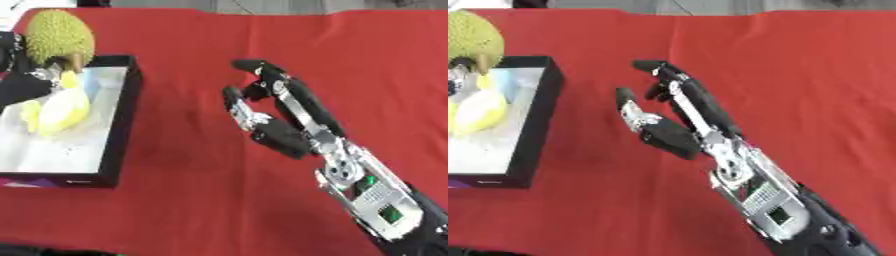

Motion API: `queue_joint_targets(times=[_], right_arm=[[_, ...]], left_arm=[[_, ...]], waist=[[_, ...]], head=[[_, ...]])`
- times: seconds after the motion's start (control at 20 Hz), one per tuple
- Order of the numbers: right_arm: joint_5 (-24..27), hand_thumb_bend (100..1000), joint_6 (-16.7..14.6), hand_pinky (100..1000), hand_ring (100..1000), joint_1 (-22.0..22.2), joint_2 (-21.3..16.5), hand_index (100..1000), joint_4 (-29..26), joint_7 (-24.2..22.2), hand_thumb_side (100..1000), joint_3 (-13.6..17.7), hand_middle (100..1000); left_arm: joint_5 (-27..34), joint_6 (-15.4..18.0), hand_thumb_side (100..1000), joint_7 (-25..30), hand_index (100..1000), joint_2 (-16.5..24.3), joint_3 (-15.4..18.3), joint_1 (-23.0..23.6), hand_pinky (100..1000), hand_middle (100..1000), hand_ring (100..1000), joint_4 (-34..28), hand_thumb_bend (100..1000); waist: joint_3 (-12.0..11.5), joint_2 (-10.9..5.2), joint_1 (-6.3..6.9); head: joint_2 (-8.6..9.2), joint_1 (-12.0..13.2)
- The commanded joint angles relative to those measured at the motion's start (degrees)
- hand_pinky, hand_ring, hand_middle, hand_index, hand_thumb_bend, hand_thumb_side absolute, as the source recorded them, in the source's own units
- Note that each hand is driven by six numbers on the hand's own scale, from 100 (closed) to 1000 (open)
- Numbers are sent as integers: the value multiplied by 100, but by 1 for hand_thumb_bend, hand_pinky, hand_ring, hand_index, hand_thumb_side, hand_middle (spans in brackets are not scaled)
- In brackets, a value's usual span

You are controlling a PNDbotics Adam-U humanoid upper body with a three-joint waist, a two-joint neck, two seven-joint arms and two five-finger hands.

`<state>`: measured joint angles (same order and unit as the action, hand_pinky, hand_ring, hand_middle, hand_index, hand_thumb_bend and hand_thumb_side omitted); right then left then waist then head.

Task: Pick up the objects with one hand, pass them to the other hand, and then place them into the box on the other side of the table.

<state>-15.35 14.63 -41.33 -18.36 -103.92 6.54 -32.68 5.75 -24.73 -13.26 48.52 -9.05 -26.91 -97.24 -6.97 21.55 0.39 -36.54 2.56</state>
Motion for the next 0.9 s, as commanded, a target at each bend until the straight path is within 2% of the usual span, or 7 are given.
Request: queue_joint_targets(times=[0.05, 0.15, 0.3, 0.4, 0.7, 0.8, 0.9], right_arm=[[59, 160, 11, 713, 701, -81, -104, 919, -167, 102, 879, 102, 900], [79, 158, 20, 712, 699, -76, -123, 918, -189, 147, 876, 126, 900], [110, 157, 23, 710, 696, -64, -145, 916, -216, 210, 868, 155, 880], [138, 157, 18, 709, 694, -57, -155, 914, -234, 244, 867, 167, 871], [198, 158, 14, 708, 693, -33, -168, 914, -262, 290, 868, 178, 870], [208, 158, 16, 708, 692, -30, -170, 913, -266, 295, 867, 181, 870], [214, 158, 17, 708, 692, -27, -172, 913, -269, 298, 867, 182, 870]], left_arm=[[-226, -3, 100, 249, 301, 135, 126, -10, 706, 291, 441, 104, 100], [-367, 52, 100, 446, 349, 113, 129, 5, 742, 340, 468, 208, 100], [-613, 60, 100, 725, 543, 90, 205, 21, 852, 505, 591, 400, 175], [-766, -47, 100, 915, 634, 69, 254, 31, 897, 574, 666, 549, 278], [-1077, -593, 107, 1020, 741, 7, 459, 7, 951, 663, 761, 940, 445], [-1169, -733, 294, 931, 770, -4, 491, 12, 966, 692, 782, 967, 649], [-1245, -826, 356, 842, 779, -7, 504, 18, 975, 699, 789, 972, 715]], waist=[[11, -92, 3], [19, -83, -11], [25, -71, -21], [26, -68, -23], [30, -71, -18], [30, -71, -14], [29, -71, -12]], head=[[52, 44], [48, 53], [34, 43], [25, 36], [30, 23], [31, 22], [30, 21]])
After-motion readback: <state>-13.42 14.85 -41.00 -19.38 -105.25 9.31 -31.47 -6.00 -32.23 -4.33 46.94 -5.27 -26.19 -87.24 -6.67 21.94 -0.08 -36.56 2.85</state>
